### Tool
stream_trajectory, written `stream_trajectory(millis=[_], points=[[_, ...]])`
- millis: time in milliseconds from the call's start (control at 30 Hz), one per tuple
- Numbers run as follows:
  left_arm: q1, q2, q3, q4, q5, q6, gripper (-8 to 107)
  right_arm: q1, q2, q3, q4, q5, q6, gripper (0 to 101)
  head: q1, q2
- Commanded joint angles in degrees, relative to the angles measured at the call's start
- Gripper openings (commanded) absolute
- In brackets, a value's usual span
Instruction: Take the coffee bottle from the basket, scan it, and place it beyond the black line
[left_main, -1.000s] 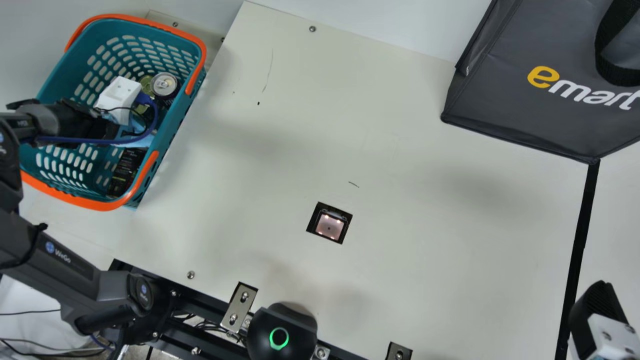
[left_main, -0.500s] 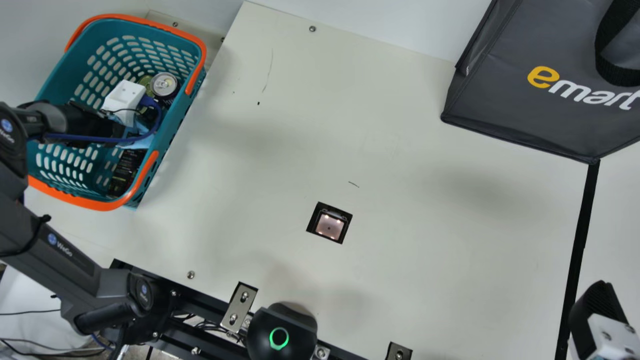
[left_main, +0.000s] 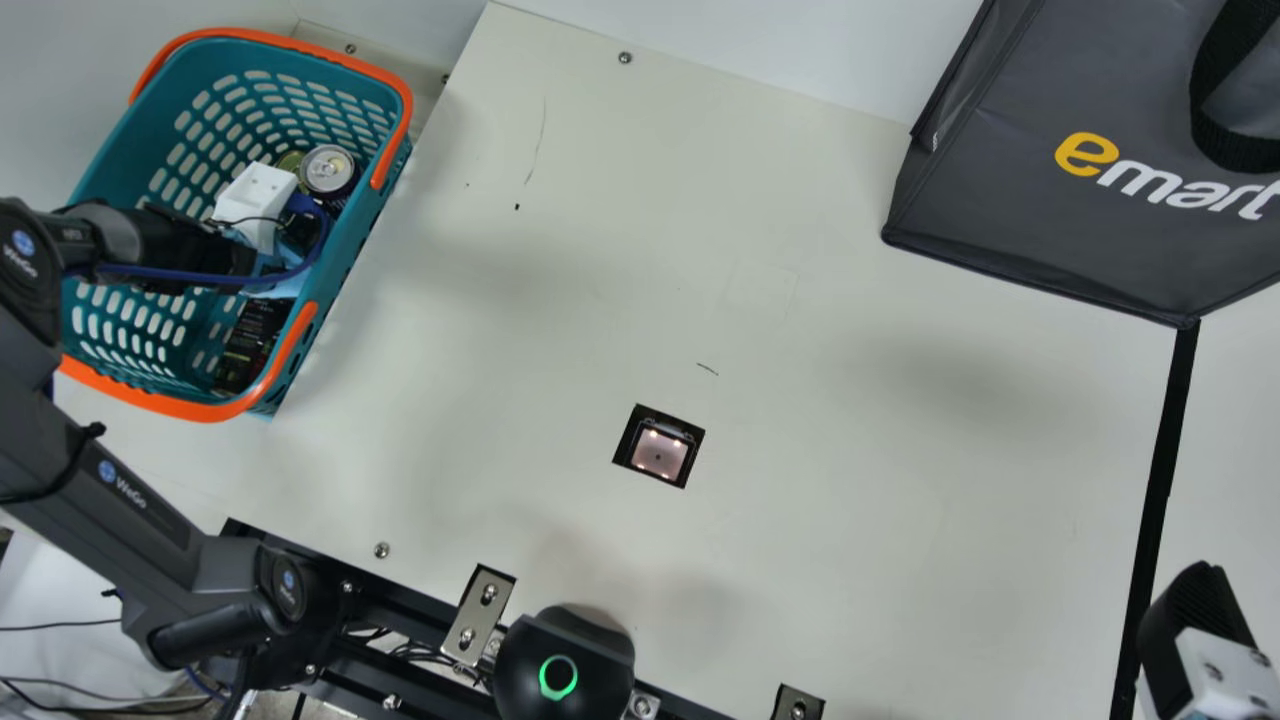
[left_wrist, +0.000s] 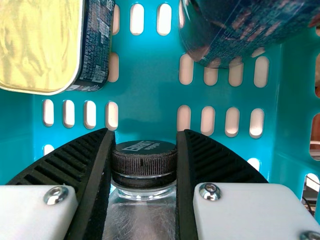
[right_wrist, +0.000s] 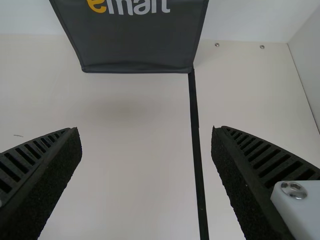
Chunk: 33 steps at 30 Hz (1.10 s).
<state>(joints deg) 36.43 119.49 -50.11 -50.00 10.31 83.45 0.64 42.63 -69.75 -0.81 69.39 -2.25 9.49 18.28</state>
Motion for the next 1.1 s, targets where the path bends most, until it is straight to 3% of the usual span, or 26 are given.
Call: stream_trajectory(millis=[0, 467, 1067], points=[[0.24, -0.02, -0.04, -0.44, 0.22, 0.77, 10, 0.0, 0.0, 0.0, 0.0, 0.0, 0.0, 91, -1.57, 0.14], [1.88, -5.56, 1.23, -2.95, 2.76, 3.66, 10, 0.0, 0.0, 0.0, 0.0, 0.0, 0.0, 91, -1.57, 0.14], [7.22, -19.79, 4.0, -0.51, 10.96, 0.53, 10, 0.0, 0.0, 0.0, 0.0, 0.0, 0.0, 91, -1.57, 0.14]])
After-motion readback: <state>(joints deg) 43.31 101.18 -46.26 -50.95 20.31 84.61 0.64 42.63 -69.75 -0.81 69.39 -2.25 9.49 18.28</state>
